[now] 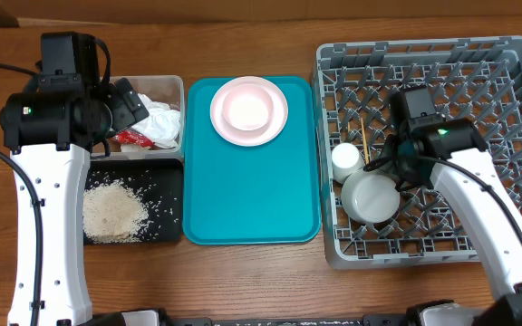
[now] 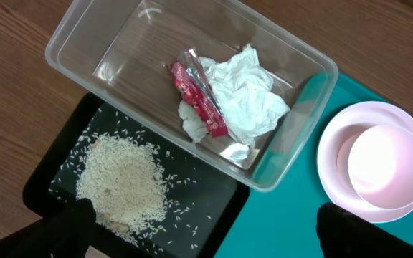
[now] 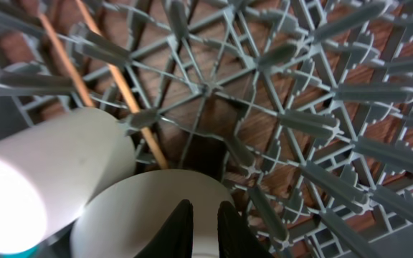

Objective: Sort waste into correct bins and load items into the dishwasher

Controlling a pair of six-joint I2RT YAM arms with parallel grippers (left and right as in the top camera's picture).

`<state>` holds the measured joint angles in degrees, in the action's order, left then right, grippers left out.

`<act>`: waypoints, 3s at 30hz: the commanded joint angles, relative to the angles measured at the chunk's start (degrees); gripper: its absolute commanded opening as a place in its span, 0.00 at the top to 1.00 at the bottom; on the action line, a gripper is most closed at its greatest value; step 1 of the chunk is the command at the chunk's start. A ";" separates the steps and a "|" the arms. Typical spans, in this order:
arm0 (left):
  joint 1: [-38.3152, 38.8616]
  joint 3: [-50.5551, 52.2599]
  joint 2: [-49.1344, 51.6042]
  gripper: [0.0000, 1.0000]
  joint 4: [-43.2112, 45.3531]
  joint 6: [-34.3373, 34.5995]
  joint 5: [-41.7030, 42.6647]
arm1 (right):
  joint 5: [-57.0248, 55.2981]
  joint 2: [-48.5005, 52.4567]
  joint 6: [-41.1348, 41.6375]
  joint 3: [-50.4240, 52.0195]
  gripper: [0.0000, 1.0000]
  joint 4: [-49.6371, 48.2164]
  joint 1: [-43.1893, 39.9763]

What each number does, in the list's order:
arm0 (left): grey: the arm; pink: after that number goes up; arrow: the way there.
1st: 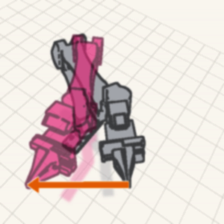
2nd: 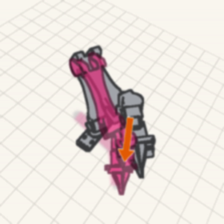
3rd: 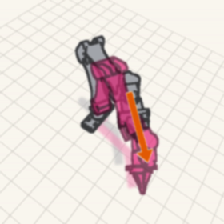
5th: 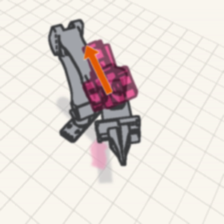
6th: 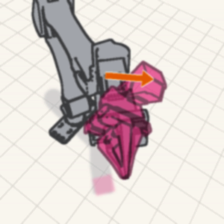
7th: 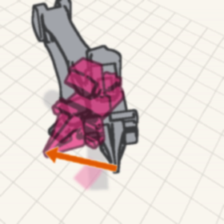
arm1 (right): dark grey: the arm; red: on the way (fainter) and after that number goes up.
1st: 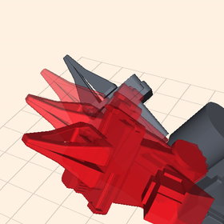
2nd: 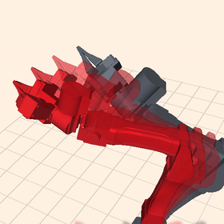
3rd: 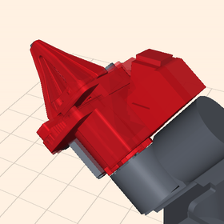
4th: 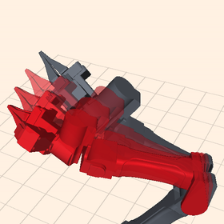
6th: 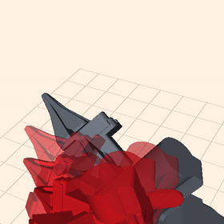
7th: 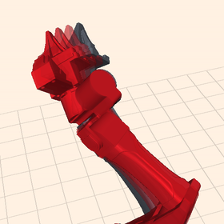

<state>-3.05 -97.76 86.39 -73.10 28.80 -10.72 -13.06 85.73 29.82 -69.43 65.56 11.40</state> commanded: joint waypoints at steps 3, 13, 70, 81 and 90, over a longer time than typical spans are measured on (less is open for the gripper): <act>0.02 -0.26 0.17 0.00 0.02 0.15 0.07 | -1.31 0.48 0.22 0.61 0.85 0.92 -0.28; 0.02 -0.26 0.17 0.00 0.02 0.15 0.07 | 0.42 0.48 0.20 0.81 0.85 3.80 -0.22; 0.04 -0.26 0.17 0.00 0.02 0.15 0.07 | 6.93 3.56 -3.39 0.87 0.85 2.29 -0.22; 0.02 -0.26 0.17 0.00 0.02 0.15 0.07 | 8.11 3.54 -4.57 0.48 0.84 4.09 -0.35; 0.04 -0.26 0.17 0.00 0.02 0.15 0.07 | 12.22 3.54 -9.60 -13.29 0.83 6.47 -0.09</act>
<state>-3.05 -97.76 86.39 -73.10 28.80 -10.72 -4.58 89.71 23.66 -75.83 72.18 11.25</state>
